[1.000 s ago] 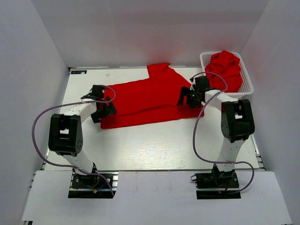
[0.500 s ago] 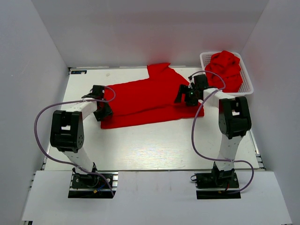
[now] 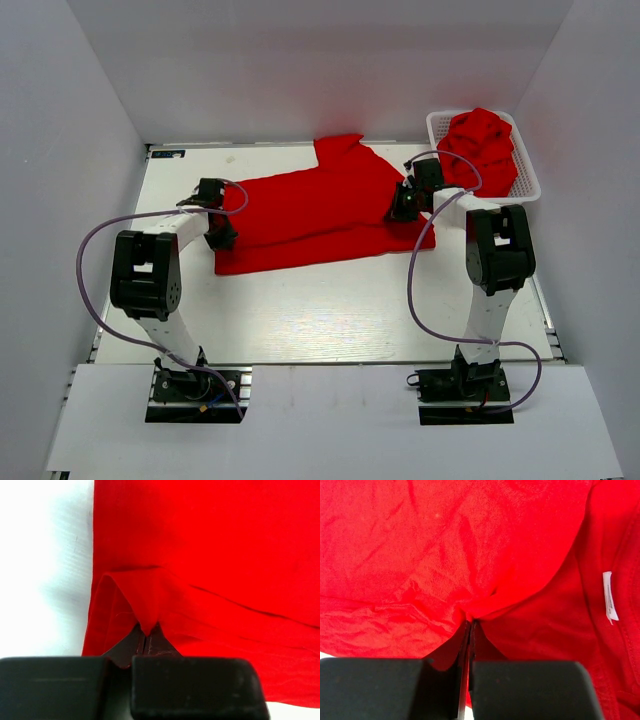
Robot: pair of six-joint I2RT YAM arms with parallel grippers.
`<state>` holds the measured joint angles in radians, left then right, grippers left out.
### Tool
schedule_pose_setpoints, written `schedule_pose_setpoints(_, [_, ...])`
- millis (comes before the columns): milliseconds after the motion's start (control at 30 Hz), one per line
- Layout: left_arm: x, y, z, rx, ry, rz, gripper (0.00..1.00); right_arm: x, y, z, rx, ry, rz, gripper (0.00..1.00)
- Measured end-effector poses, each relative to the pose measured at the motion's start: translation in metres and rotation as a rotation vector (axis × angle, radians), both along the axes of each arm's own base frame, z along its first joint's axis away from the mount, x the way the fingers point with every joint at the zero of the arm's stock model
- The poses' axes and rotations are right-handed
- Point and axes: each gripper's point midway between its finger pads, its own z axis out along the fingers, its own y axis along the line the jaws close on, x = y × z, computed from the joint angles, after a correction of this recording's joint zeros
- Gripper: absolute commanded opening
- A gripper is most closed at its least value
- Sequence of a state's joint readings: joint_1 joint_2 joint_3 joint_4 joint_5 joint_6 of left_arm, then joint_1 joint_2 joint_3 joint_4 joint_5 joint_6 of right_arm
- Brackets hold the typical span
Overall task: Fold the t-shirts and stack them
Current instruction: Fold the flattened tshirt in 1/3 of the way
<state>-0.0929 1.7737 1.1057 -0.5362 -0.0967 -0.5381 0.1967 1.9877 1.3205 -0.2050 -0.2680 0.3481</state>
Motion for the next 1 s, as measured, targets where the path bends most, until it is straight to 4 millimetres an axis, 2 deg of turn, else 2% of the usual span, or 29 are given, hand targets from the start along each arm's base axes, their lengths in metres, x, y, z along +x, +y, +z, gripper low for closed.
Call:
schedule_pose_setpoints(167, [0.006, 0.000, 0.007, -0.003, -0.052, -0.002, 0.00, 0.001, 0.000, 0.000, -0.003, -0.006, -0.002, 0.00])
schedule_pose_setpoints(300, [0.014, -0.001, 0.021, -0.007, -0.106, -0.003, 0.00, 0.004, 0.000, 0.002, -0.001, -0.019, 0.002, 0.00])
schedule_pose_setpoints(433, [0.019, 0.000, 0.028, -0.001, -0.134, 0.001, 0.00, 0.011, 0.002, 0.009, 0.006, -0.045, 0.007, 0.00])
schedule_pose_setpoints(667, [0.030, 0.004, 0.038, 0.016, -0.156, 0.023, 0.00, 0.038, 0.009, 0.044, 0.036, -0.136, -0.003, 0.00])
schedule_pose_setpoints(833, [0.031, 0.007, 0.034, 0.017, -0.143, 0.042, 0.00, 0.065, 0.016, 0.067, 0.071, -0.200, -0.020, 0.00])
schedule_pose_setpoints(1000, [0.032, 0.010, 0.024, 0.015, -0.113, 0.063, 0.00, 0.081, 0.020, 0.063, 0.082, -0.205, -0.021, 0.00])
